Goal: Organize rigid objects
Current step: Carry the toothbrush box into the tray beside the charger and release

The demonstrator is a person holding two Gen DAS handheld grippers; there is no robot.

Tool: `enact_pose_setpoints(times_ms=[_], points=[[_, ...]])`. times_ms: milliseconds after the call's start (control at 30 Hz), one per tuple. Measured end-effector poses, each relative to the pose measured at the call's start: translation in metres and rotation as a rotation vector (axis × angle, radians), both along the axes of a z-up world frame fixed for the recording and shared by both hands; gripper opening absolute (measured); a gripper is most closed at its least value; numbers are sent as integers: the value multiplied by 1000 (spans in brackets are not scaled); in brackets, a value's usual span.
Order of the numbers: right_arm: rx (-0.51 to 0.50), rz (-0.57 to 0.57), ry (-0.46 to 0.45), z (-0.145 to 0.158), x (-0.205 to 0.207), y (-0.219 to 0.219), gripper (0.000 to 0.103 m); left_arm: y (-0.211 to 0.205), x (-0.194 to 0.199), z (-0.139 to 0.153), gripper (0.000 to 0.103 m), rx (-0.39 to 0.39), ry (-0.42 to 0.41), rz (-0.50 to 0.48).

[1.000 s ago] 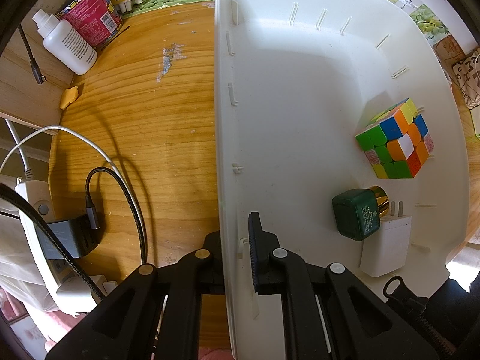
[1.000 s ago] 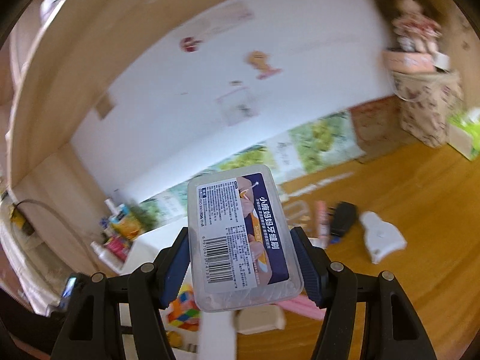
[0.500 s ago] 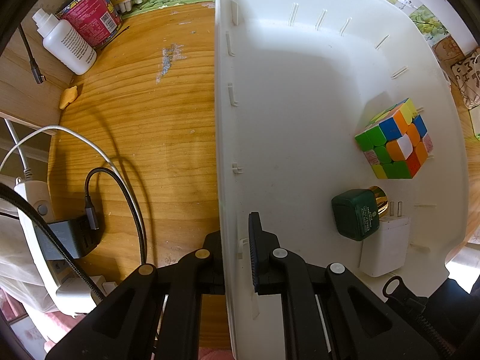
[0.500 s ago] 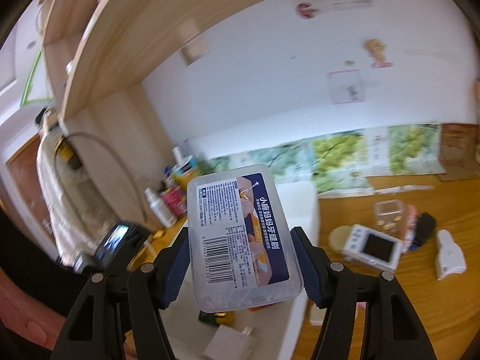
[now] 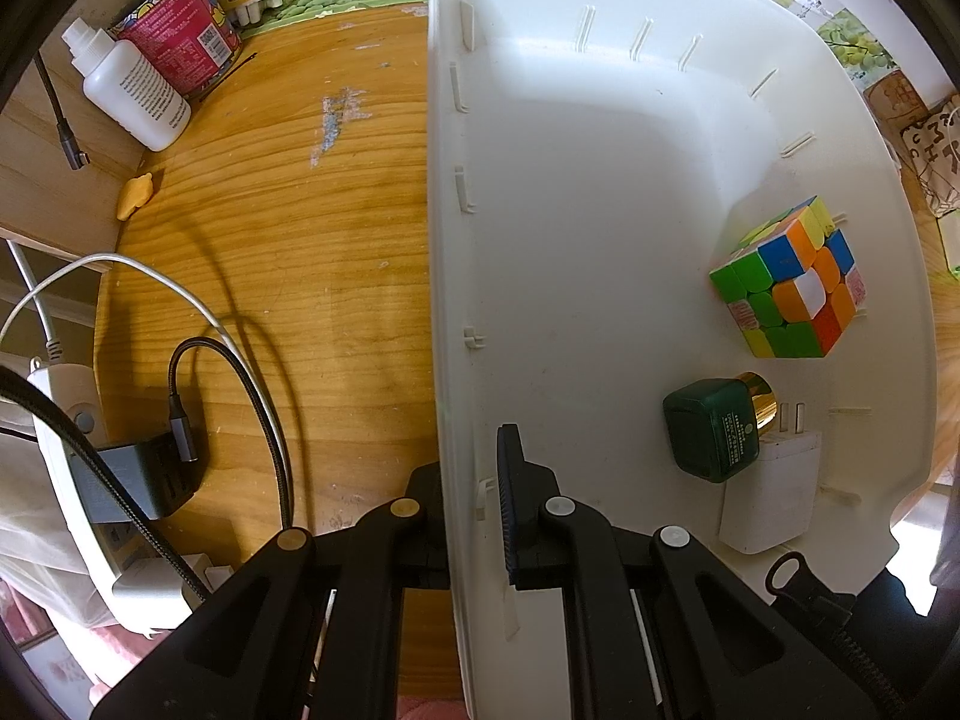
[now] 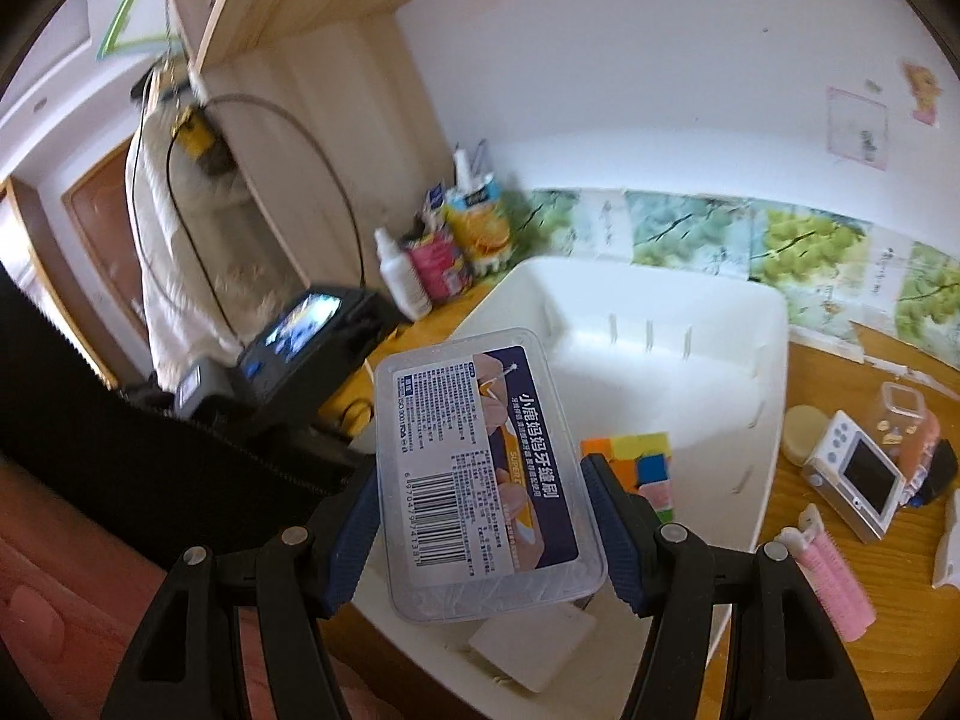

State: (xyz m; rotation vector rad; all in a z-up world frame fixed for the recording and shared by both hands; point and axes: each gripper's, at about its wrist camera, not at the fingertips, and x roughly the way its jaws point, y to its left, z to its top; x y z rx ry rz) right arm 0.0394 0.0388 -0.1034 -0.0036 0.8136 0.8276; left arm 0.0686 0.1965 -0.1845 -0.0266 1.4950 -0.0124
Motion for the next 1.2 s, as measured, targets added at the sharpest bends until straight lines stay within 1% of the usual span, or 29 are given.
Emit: enact_pose_setpoints(times_ms=[200,333,467,500,533,600,700,800,933,1067,1200], points=[[-54,48,17,-5,-3,12,66,0,0,0,10,0,0,-1],[-75,51,32,-9,-1,15,66,0,0,0,10,0,0,-1],[-74,45,25,-8,-1,14,66,0,0,0,10,1,0,-2],[-72,42,26,-8,-1,14,67,0,0,0,10,2,0,-2],[-70,41,28,-8,0,13,71,-1,1,0,10,3,0,-3],[-73,32,26,-8,0,13,75,-3,1,0,10,4,1,-3],[-72,22,14,-6,0,12,76,-2,1,-1,10,4,1,-4],[-65,-9,-11,-4,1,8,80,-2,1,-1,10,4,1,-4],[-49,-75,-69,4,2,-3,80,-3,2,-1,10,4,1,-4],[-19,-172,-137,13,4,-20,81,-2,1,-1,10,4,1,-4],[5,-304,-215,22,6,-39,82,-2,1,-1,10,4,1,-4]])
